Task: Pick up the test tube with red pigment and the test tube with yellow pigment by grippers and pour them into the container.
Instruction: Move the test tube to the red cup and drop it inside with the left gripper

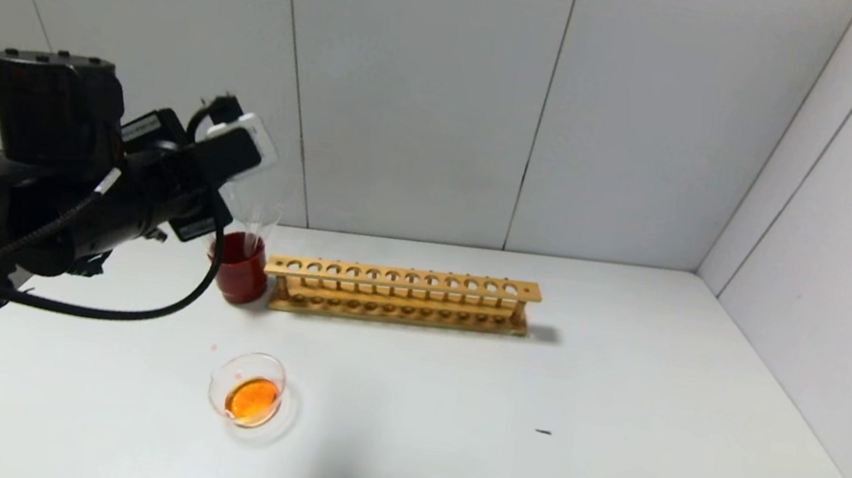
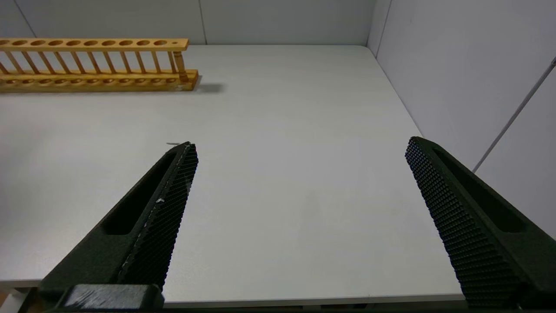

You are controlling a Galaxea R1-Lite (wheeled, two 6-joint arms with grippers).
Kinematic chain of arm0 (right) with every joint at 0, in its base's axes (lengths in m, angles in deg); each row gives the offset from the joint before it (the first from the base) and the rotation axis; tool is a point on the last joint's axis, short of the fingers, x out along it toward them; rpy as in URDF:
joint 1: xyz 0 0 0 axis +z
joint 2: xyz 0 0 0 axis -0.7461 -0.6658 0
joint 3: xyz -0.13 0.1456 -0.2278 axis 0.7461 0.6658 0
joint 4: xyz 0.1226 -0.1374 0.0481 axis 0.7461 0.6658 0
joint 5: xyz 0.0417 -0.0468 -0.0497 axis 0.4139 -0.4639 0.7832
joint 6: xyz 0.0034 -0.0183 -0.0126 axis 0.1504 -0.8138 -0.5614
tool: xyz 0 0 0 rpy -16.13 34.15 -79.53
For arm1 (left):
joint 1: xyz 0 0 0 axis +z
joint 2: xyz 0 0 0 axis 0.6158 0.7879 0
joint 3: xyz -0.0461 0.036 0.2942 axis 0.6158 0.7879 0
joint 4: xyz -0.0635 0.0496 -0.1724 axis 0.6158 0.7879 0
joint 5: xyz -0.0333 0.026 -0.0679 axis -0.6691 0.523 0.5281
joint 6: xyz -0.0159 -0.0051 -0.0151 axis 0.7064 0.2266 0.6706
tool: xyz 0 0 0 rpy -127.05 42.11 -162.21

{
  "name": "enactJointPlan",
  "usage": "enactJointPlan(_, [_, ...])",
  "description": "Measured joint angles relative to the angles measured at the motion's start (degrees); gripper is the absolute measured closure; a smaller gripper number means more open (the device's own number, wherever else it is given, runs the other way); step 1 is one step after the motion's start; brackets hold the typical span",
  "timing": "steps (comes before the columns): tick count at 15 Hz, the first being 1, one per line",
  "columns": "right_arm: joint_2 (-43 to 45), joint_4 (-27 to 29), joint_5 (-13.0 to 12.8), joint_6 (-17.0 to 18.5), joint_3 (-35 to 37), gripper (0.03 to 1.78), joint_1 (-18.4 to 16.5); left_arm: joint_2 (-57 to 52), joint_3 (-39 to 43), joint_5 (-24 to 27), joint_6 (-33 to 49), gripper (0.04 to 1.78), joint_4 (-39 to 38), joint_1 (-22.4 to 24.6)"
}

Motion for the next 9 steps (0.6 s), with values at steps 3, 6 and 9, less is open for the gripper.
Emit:
enactJointPlan(3, [0.00, -0.02, 0.02, 0.00, 0.00, 0.06, 0.00, -0.39, -5.46, 3.06, 15.04, 1.52, 9.98, -0.45])
enactJointPlan(6, [0.00, 0.00, 0.00, 0.00, 0.00, 0.06, -0.02, -1.21, -9.07, 10.52, 25.71, 1.52, 18.64, -0.56])
enactJointPlan(9, [0.00, -0.02, 0.00, 0.00, 0.00, 0.06, 0.00, -1.68, -11.39, 11.98, 34.69, 1.52, 21.39, -0.54])
